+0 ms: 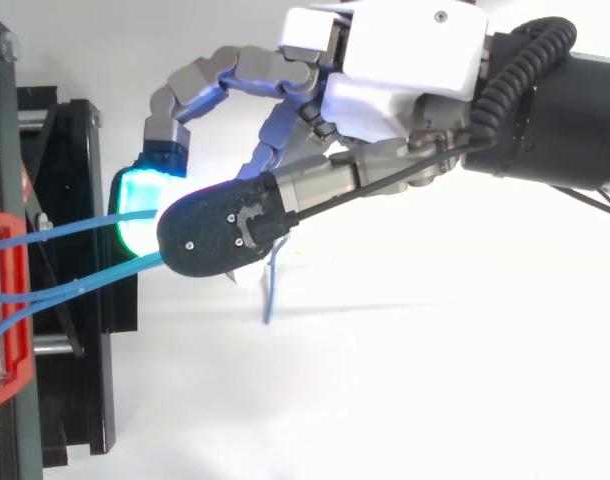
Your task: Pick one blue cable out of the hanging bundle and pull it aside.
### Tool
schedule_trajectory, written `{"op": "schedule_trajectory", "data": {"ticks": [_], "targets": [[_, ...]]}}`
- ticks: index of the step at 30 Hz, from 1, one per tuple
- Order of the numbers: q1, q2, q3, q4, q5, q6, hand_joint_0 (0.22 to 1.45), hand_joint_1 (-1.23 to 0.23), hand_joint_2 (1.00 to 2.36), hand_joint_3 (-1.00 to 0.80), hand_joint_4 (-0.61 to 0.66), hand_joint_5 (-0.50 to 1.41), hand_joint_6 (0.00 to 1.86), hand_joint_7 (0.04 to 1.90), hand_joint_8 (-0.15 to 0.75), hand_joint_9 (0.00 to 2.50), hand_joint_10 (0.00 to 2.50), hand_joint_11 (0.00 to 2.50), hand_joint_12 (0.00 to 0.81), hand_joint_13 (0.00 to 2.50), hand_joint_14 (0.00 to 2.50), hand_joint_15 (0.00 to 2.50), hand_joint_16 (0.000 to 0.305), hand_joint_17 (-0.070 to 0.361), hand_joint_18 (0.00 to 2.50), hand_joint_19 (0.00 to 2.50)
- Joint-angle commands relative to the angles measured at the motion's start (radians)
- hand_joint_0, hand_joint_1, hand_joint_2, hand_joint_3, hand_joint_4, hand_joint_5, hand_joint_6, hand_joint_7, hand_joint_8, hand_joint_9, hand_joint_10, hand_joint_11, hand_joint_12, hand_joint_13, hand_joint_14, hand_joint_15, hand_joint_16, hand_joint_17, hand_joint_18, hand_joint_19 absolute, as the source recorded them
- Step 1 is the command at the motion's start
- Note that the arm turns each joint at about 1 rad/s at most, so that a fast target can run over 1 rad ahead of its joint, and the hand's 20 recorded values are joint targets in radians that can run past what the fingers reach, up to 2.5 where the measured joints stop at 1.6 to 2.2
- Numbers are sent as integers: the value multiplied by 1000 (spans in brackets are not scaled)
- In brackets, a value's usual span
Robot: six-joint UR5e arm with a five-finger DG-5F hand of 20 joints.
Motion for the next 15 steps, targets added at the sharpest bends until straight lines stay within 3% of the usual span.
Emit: {"op": "schedule_trajectory", "data": {"ticks": [1,15], "targets": [[0,0,0,0,0,0,534,-616,1006,-413,-20,-89,849,917,244,1194,26,748,324,963,24,654,50,111,754,574],[0,0,0,0,0,0,580,-685,1012,-165,-115,-65,897,905,264,1223,24,720,361,880,21,571,54,122,740,478]]}}
